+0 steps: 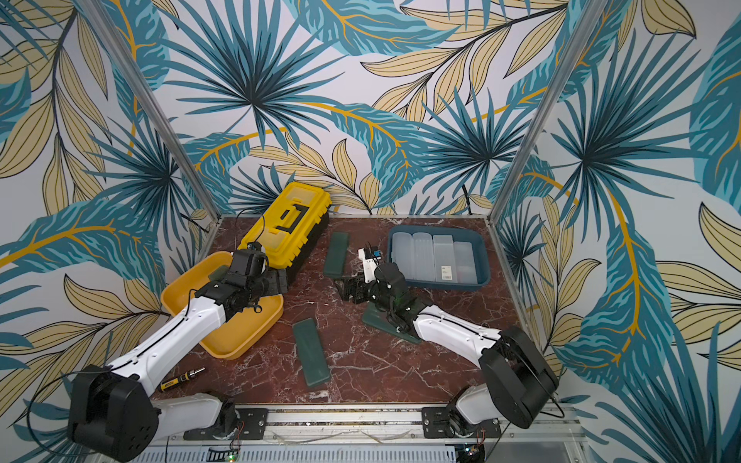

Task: Place the pencil cases by color into the storage box
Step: Adjust the distractor at the corner of the board.

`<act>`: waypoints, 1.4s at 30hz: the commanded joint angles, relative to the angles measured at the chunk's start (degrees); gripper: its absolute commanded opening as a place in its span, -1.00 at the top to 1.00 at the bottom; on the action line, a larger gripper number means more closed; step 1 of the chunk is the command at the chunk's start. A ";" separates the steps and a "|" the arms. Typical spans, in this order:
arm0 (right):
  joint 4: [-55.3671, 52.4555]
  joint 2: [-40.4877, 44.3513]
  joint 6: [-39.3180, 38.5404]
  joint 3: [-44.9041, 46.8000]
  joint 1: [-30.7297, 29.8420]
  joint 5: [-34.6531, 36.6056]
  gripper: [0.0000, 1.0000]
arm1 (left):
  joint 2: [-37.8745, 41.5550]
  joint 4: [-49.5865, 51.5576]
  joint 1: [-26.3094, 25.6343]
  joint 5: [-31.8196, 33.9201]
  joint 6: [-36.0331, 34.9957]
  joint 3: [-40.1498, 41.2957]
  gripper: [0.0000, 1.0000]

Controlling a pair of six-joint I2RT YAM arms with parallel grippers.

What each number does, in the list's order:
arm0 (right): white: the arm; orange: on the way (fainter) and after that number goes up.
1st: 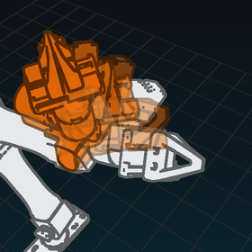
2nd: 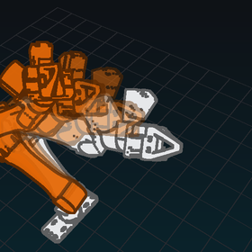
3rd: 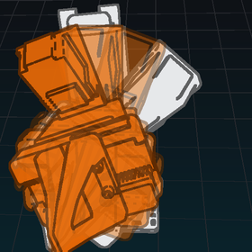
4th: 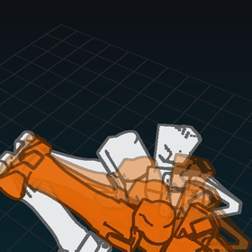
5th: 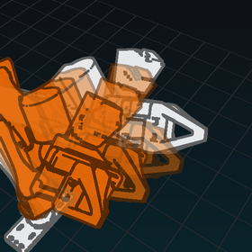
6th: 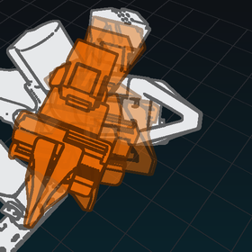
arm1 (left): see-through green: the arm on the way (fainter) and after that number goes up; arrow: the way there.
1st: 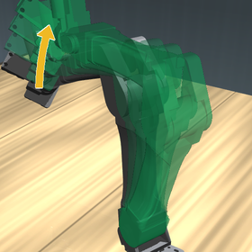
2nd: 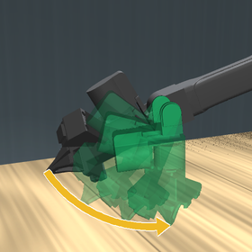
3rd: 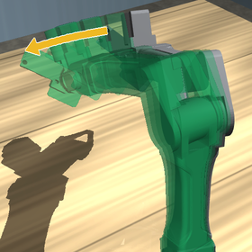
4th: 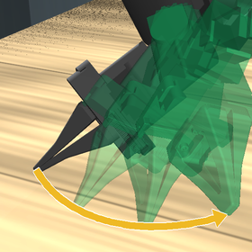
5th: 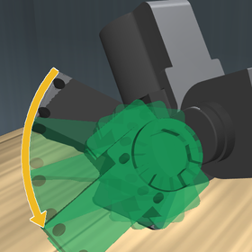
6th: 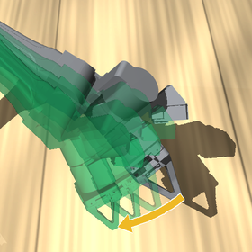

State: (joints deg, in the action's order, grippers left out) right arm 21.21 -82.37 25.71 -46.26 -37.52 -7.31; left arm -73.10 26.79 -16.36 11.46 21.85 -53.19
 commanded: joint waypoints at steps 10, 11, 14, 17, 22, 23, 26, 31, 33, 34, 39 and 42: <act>2.08 0.89 -1.17 2.05 0.07 0.24 -0.87 | -5.58 -4.24 3.74 4.70 -0.13 -6.57 -0.98; 2.16 0.81 -1.19 2.05 0.07 0.11 -0.87 | -5.94 -4.29 4.38 4.51 0.20 -6.70 -0.98; 2.32 0.81 -1.27 2.20 0.08 -0.03 -0.86 | -6.43 -4.83 6.42 4.38 0.32 -7.01 -0.98; 2.64 0.46 -1.28 2.31 0.07 -0.16 -0.86 | -7.53 -5.45 8.27 3.93 0.28 -8.03 -0.98; 2.87 0.03 -1.19 2.32 0.03 -0.34 -0.86 | -10.62 -5.45 11.12 3.91 0.52 -10.55 -0.98; 2.87 0.01 -1.28 2.45 0.04 -0.27 -0.87 | -10.97 -5.44 11.85 3.76 0.82 -10.90 -0.98; 2.78 -0.07 -1.46 2.48 0.06 -0.09 -0.87 | -12.21 -5.52 14.68 1.96 2.14 -11.78 -0.98; 3.09 -1.03 -1.63 2.46 0.00 -0.16 -0.87 | -14.31 -5.61 18.12 1.74 2.88 -13.55 -0.98; 3.30 -1.80 -1.56 2.32 0.08 -0.32 -0.87 | -15.16 -5.90 19.45 1.33 3.59 -14.25 -0.98; 3.31 -2.23 -1.54 2.11 0.01 -0.43 -0.86 | -15.76 -6.00 20.10 1.28 3.88 -14.70 -0.98; 3.07 -3.59 -1.63 1.52 0.01 -0.77 -0.87 | -19.40 -5.96 22.69 0.67 4.04 -18.55 -0.98; 2.45 -4.37 -1.80 0.86 0.05 -1.31 -0.87 | -22.13 -5.98 24.20 0.34 3.88 -21.52 -0.98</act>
State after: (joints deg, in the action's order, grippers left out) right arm 23.51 -85.91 24.82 -45.19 -37.50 -7.77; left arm -92.82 21.69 6.13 11.22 25.28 -70.76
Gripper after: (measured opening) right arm 0.932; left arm 0.991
